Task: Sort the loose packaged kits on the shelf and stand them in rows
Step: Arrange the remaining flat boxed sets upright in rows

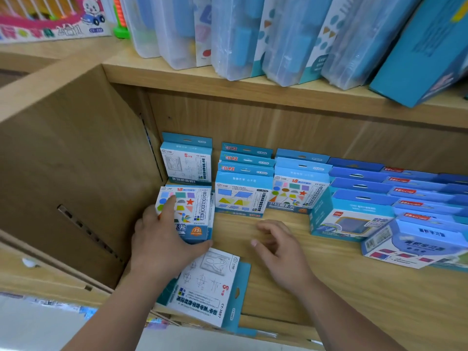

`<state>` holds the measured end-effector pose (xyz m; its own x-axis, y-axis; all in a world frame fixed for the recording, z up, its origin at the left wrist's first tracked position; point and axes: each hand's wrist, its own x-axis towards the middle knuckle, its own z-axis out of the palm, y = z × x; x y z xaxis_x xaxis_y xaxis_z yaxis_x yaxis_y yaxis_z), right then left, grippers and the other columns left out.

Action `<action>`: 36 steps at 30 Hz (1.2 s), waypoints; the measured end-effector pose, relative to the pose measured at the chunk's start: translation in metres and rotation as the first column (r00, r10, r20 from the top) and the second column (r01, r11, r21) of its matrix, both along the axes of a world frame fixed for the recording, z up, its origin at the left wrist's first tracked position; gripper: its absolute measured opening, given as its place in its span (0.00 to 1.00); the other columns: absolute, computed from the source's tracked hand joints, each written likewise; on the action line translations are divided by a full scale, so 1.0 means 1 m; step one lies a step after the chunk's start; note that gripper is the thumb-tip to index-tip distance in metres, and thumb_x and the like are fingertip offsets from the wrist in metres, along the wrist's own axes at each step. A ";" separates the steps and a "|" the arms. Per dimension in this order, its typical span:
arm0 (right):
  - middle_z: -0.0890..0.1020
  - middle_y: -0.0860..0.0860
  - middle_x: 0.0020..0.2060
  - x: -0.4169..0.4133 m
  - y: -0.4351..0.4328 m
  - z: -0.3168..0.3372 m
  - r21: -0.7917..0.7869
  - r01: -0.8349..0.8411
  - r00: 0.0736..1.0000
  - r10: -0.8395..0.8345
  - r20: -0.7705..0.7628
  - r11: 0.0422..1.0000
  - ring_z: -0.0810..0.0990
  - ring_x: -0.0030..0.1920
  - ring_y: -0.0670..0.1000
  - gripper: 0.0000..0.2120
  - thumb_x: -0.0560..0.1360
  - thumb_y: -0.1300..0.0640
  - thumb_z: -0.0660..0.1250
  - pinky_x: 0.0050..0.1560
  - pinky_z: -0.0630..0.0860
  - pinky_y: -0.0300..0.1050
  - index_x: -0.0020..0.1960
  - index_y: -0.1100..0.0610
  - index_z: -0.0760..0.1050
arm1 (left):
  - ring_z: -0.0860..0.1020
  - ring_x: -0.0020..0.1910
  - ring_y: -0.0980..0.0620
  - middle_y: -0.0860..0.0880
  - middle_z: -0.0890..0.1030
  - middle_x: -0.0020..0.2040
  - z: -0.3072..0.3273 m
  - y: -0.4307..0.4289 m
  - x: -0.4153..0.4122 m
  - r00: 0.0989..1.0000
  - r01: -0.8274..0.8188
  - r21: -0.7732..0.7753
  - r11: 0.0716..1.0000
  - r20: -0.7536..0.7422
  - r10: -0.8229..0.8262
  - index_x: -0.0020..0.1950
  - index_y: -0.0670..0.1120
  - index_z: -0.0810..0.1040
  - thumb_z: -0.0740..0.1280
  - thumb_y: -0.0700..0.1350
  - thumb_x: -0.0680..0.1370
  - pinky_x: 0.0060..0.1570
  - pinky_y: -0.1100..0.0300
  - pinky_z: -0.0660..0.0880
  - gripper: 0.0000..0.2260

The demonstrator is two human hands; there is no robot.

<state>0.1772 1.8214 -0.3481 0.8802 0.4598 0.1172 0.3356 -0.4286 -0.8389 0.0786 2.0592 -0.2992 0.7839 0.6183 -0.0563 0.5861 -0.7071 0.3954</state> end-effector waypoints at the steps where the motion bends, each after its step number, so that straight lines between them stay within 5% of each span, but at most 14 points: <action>1: 0.77 0.39 0.57 0.000 0.000 -0.001 0.013 0.002 1.000 -0.002 0.000 1.000 0.78 0.58 0.44 0.19 0.73 0.41 0.68 0.58 0.78 0.48 0.60 0.49 0.79 | 0.65 0.69 0.43 0.47 0.63 0.72 0.001 0.001 -0.001 1.000 0.000 -0.003 1.000 0.019 0.000 0.79 0.58 0.49 0.69 0.77 0.56 0.66 0.47 0.69 0.58; 10: 0.79 0.43 0.55 0.001 -0.001 -0.001 0.055 0.003 0.998 0.001 -0.062 0.998 0.79 0.57 0.42 0.06 0.78 0.54 0.70 0.57 0.77 0.42 0.54 0.51 0.81 | 0.66 0.67 0.44 0.46 0.65 0.72 0.019 -0.023 -0.045 0.967 0.041 0.083 0.996 0.248 -0.061 0.80 0.51 0.51 0.73 0.73 0.56 0.65 0.44 0.69 0.61; 15: 0.84 0.43 0.48 -0.021 0.018 0.037 0.156 -0.030 0.976 0.062 -0.207 0.987 0.80 0.50 0.39 0.05 0.80 0.52 0.66 0.51 0.73 0.31 0.52 0.47 0.81 | 0.68 0.66 0.43 0.44 0.66 0.72 0.016 -0.034 -0.067 0.937 0.066 0.126 0.990 0.334 -0.105 0.79 0.47 0.56 0.70 0.72 0.55 0.63 0.44 0.69 0.59; 18: 0.85 0.41 0.50 -0.032 0.033 0.055 0.238 -0.064 0.947 0.134 -0.292 0.969 0.81 0.54 0.40 0.06 0.78 0.43 0.67 0.56 0.75 0.36 0.53 0.40 0.80 | 0.68 0.66 0.41 0.42 0.67 0.72 0.015 -0.038 -0.068 0.936 0.070 0.142 0.987 0.334 -0.114 0.79 0.46 0.57 0.72 0.70 0.55 0.64 0.43 0.69 0.58; 20: 0.85 0.43 0.52 -0.033 0.040 0.062 0.328 -0.036 0.910 0.167 -0.379 0.944 0.83 0.55 0.43 0.16 0.73 0.38 0.68 0.56 0.78 0.41 0.57 0.42 0.79 | 0.69 0.66 0.40 0.41 0.67 0.72 0.013 -0.040 -0.067 0.928 0.095 0.171 0.981 0.340 -0.149 0.79 0.44 0.58 0.71 0.70 0.56 0.63 0.44 0.69 0.57; 24: 0.86 0.53 0.50 -0.030 0.049 0.071 0.379 -0.026 0.870 0.207 -0.447 0.925 0.85 0.51 0.45 0.11 0.77 0.52 0.72 0.49 0.78 0.37 0.58 0.48 0.78 | 0.70 0.65 0.40 0.40 0.68 0.71 0.010 -0.045 -0.068 0.930 0.117 0.206 0.972 0.322 -0.180 0.77 0.43 0.61 0.72 0.69 0.56 0.62 0.45 0.69 0.56; 28: 0.86 0.57 0.44 -0.021 0.053 0.068 0.311 -0.045 0.881 0.184 -0.436 0.949 0.85 0.51 0.55 0.12 0.74 0.59 0.75 0.56 0.80 0.48 0.57 0.54 0.79 | 0.67 0.69 0.42 0.42 0.66 0.73 0.003 -0.048 -0.072 0.948 0.128 0.178 0.976 0.267 -0.173 0.78 0.47 0.60 0.77 0.70 0.54 0.63 0.44 0.71 0.59; 31: 0.85 0.62 0.49 -0.014 0.057 0.065 0.322 -0.064 0.867 0.213 -0.451 0.945 0.85 0.50 0.54 0.11 0.75 0.64 0.73 0.56 0.81 0.46 0.57 0.61 0.79 | 0.67 0.69 0.43 0.44 0.65 0.73 -0.001 -0.050 -0.072 0.950 0.124 0.111 0.986 0.273 -0.150 0.78 0.49 0.57 0.77 0.70 0.54 0.63 0.44 0.74 0.60; 36: 0.84 0.54 0.53 -0.005 0.048 0.076 0.338 -0.155 0.808 0.316 -0.497 0.928 0.84 0.54 0.51 0.11 0.77 0.66 0.69 0.58 0.81 0.49 0.59 0.59 0.77 | 0.64 0.72 0.51 0.52 0.63 0.75 0.005 -0.043 -0.073 0.914 0.106 -0.063 0.992 0.399 -0.072 0.79 0.54 0.54 0.72 0.73 0.60 0.68 0.48 0.69 0.54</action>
